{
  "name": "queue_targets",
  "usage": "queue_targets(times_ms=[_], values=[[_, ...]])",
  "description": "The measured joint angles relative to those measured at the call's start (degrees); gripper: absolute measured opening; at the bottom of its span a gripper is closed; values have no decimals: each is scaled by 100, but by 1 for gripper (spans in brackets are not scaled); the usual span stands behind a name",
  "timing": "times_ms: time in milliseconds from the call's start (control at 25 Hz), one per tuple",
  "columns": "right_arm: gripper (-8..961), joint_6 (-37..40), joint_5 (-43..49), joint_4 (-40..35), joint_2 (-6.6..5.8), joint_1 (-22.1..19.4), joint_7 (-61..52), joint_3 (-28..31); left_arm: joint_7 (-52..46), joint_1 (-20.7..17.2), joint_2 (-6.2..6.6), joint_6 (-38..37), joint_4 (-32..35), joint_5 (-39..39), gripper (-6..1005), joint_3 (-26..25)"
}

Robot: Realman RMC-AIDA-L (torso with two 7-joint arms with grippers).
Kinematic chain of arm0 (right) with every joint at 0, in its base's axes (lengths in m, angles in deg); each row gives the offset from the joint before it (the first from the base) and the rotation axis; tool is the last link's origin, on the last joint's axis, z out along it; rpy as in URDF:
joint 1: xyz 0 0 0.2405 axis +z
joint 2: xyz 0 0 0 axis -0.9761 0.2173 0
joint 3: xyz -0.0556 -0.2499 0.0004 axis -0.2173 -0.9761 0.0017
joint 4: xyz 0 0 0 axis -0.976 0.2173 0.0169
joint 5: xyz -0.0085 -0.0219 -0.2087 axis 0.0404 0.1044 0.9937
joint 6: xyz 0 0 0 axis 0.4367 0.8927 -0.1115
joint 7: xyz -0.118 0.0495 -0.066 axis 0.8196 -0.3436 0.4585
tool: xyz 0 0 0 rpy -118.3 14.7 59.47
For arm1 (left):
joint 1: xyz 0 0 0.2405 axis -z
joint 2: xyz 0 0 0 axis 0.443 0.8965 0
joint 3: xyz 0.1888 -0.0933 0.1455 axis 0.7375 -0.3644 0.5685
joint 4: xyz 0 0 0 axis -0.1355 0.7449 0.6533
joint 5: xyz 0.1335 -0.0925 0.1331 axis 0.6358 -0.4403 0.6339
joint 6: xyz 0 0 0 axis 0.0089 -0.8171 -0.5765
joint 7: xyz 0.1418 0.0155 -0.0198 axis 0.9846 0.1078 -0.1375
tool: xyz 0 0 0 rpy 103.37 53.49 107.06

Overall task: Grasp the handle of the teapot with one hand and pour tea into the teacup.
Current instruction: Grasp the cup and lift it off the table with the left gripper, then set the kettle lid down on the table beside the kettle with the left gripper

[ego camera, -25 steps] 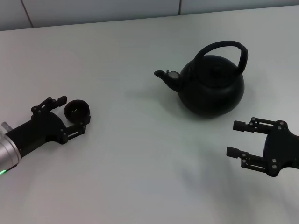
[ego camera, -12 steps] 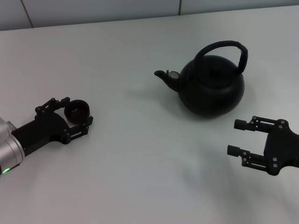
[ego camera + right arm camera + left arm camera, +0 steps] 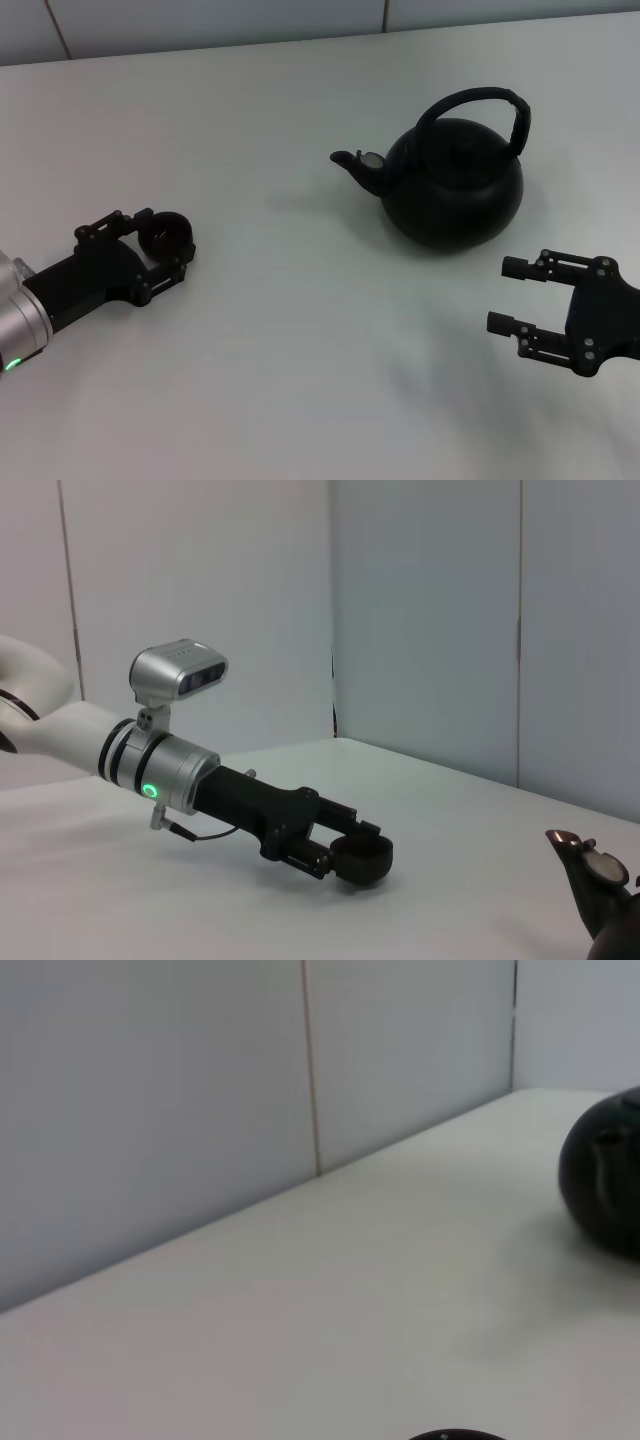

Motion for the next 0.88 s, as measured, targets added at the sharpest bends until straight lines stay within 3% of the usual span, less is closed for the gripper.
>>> queue_targets(times_ms=[200,320,640,880], values=[[626,-1,0,0,0,-2,0,0,-59,90,0,-422,-21,6,691,0],[627,0,0,-1,0,4,0,1,-63,328,-6,-560,-304,24,689,7],[627,0,-6,0,10,7,1,0,350,1156,-18,-199,-1312,30,688,-13],[626,15,-11,0,10,-41,1,0,390,1222,-18,-78,-1397,19,688,-55]])
